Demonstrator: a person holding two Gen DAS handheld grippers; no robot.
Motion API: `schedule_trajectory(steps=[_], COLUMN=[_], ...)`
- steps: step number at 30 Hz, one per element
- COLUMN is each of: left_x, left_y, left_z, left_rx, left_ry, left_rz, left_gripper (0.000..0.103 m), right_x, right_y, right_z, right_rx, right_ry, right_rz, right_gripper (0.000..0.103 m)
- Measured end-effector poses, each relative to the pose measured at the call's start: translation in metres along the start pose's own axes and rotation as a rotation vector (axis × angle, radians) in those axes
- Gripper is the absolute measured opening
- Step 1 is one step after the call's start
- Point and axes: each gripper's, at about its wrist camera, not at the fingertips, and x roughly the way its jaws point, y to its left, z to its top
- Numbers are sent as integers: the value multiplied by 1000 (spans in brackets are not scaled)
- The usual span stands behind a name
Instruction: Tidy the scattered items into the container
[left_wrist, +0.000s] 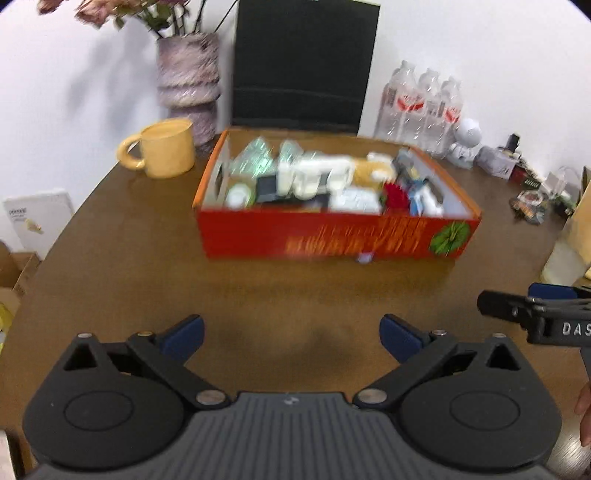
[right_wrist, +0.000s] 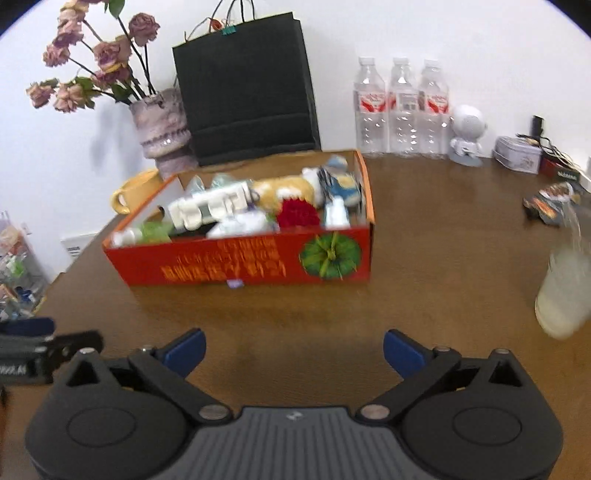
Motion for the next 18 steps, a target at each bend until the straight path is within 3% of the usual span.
schedule_trajectory(steps=[5, 8, 12, 18], left_x=[22, 33, 33, 38], left_y=[-9, -21, -25, -26], left_z=[-34, -44, -49, -53], left_rx=[57, 109, 118, 99], left_ry=[-1, 3, -48, -99], left_rz=[59, 120, 123, 128], left_gripper=[103, 103, 103, 103], right_x=[19, 27, 31, 35], right_y=[10, 19, 25, 28], right_z=[-34, -45, -53, -54], right_rx=[17, -36, -74, -96], right_ry=[31, 19, -15, -27], right_rz=[65, -18, -114, -120], right_gripper=[103, 103, 103, 103])
